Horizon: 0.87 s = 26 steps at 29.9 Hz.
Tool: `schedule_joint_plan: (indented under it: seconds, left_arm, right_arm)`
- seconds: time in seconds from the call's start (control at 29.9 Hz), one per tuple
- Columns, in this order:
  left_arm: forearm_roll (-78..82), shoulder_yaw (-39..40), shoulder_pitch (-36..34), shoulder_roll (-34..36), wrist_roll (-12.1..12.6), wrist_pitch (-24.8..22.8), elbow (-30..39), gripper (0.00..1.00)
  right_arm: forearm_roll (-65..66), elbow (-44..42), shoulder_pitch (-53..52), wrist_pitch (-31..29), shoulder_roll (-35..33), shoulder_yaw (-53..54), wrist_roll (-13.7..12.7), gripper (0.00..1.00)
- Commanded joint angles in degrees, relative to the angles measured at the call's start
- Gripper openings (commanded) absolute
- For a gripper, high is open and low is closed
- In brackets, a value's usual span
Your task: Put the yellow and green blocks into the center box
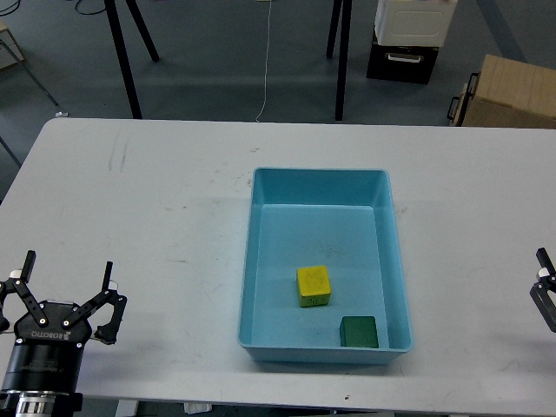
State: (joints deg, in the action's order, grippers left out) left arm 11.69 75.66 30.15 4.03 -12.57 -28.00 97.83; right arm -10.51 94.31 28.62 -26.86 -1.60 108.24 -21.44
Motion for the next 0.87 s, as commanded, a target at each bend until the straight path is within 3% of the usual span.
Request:
schedule_joint_plan:
  seconds: [0.0, 0.37, 0.57, 0.84]
  left_arm:
    - [0.0, -0.1, -0.2, 0.0, 0.0, 0.0, 0.0, 1.0]
    - [0.0, -0.1, -0.4, -0.5, -0.1, 0.0, 0.0, 1.0]
    - [-0.1, -0.1, -0.4, -0.7, -0.1, 0.0, 0.0, 1.0]
    - [0.0, -0.1, -0.2, -0.7, -0.1, 0.0, 0.0, 1.0]
  right_arm:
    - [-0.2, 0.0, 1.1, -0.5, -0.6, -0.7, 0.0, 1.0]
    - [-6.5, -1.0, 5.7, -1.1, -3.4, -4.7, 0.0, 1.0]
    - [-6.6, -1.9, 8.3, -1.1, -4.4, -7.2, 2.6, 1.0]
    - [-6.6, -1.9, 9.3, -1.1, -4.5, -8.4, 2.9, 1.0]
